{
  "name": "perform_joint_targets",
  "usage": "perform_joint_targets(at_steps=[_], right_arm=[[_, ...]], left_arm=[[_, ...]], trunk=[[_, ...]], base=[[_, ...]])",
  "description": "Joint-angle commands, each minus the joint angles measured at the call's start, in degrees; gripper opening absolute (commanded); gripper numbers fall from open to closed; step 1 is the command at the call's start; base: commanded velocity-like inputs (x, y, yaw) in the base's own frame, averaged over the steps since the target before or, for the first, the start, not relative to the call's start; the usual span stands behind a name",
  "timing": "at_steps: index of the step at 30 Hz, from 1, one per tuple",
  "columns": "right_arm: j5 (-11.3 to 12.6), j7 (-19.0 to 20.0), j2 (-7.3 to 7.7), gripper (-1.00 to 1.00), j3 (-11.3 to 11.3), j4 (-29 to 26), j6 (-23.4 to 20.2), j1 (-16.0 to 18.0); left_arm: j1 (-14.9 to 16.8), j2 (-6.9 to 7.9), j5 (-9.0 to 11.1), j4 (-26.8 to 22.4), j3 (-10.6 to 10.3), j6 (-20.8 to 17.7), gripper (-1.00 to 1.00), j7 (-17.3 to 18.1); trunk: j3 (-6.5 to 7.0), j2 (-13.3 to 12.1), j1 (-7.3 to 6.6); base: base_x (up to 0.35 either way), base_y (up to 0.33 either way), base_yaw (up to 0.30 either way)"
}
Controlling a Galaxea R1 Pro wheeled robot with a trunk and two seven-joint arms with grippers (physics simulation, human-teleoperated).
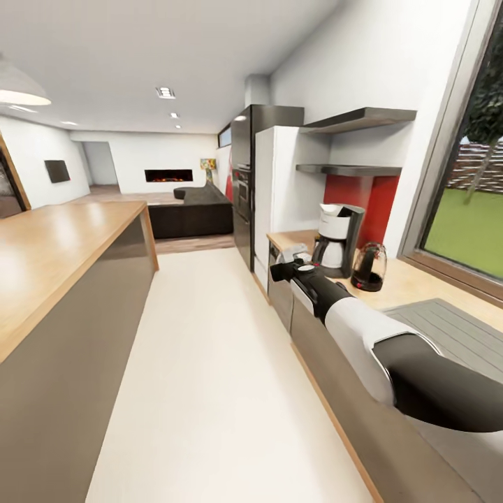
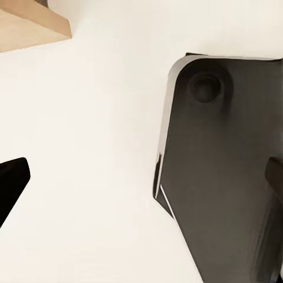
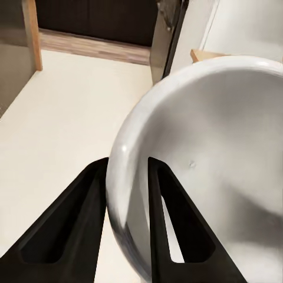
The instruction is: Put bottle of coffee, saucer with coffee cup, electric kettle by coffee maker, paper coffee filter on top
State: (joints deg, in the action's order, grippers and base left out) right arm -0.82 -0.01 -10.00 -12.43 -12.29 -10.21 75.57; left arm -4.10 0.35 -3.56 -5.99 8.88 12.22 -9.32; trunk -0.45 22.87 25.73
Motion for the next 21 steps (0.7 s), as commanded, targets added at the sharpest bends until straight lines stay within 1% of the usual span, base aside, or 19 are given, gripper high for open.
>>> perform_joint_targets(at_steps=[1,6,15,21], right_arm=[[-0.1,0.1,0.00,-1.00,-0.1,-0.1,-0.3,0.0],[-0.1,0.1,0.00,-1.00,-0.1,-0.1,-0.3,0.0],[-0.1,0.1,0.00,-1.00,-0.1,0.0,-0.3,-0.1],[-0.1,0.1,0.00,-1.00,-0.1,0.0,-0.3,-0.1]], left_arm=[[0.0,-0.05,-0.4,-0.1,0.3,0.1,1.00,-0.1],[0.0,-0.08,-0.4,-0.1,0.3,0.1,1.00,-0.1],[0.0,-0.09,-0.4,-0.2,0.3,0.2,1.00,-0.1],[0.0,-0.09,-0.4,-0.2,0.3,0.1,1.00,-0.1]], trunk=[[0.03,0.1,0.06],[0.43,0.1,0.06],[1.11,0.1,0.06],[1.55,0.1,0.06]], base=[[0.334,0.007,0.140],[0.326,0.092,0.140],[0.306,0.158,0.162],[0.325,0.038,0.176]])
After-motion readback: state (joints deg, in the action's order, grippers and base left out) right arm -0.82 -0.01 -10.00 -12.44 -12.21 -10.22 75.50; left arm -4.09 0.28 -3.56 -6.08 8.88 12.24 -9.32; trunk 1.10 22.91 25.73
